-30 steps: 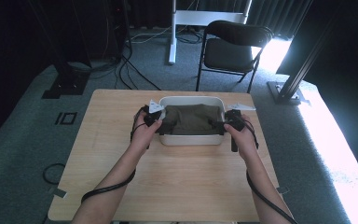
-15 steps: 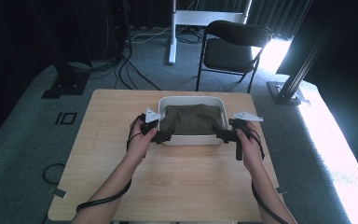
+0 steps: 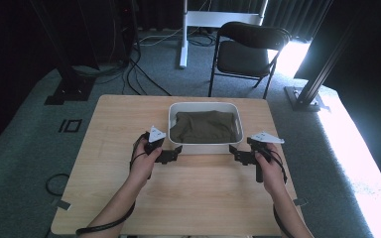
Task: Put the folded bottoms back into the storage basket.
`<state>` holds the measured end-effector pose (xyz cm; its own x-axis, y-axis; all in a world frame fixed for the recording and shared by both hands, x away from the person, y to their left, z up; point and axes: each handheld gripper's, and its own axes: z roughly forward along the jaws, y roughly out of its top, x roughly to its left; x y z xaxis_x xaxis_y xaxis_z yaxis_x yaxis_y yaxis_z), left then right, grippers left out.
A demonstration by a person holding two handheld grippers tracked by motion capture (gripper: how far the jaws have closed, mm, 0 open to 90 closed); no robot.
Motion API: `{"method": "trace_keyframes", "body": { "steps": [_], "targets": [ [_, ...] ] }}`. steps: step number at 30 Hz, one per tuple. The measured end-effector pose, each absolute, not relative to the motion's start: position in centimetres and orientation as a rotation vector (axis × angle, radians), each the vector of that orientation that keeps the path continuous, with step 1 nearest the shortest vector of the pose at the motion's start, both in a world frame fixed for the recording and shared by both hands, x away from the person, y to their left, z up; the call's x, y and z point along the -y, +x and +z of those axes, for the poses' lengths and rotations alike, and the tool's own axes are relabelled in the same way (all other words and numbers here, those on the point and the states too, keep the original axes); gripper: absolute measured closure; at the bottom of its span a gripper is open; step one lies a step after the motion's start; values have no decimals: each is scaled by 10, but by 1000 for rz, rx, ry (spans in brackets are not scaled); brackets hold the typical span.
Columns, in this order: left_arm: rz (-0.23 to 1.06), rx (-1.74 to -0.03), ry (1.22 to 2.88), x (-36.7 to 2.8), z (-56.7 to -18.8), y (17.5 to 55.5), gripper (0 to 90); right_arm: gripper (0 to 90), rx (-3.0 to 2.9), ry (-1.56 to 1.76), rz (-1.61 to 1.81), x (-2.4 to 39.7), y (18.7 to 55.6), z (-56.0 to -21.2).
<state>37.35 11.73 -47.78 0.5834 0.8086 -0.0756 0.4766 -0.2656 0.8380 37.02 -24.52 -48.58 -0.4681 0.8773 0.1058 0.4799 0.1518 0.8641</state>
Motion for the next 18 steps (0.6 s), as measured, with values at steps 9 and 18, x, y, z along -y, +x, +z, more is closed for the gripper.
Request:
{"method": "trace_keyframes", "body": {
  "steps": [9,18],
  "targets": [
    [456,-1059,1939,-128,-499,366,191,137,-2035,1295,1208,252,357,-508],
    [452,-1083,1948,-140,-511,355,190,138,-2034,1345,1187,262,347,-525]
  ]
}}
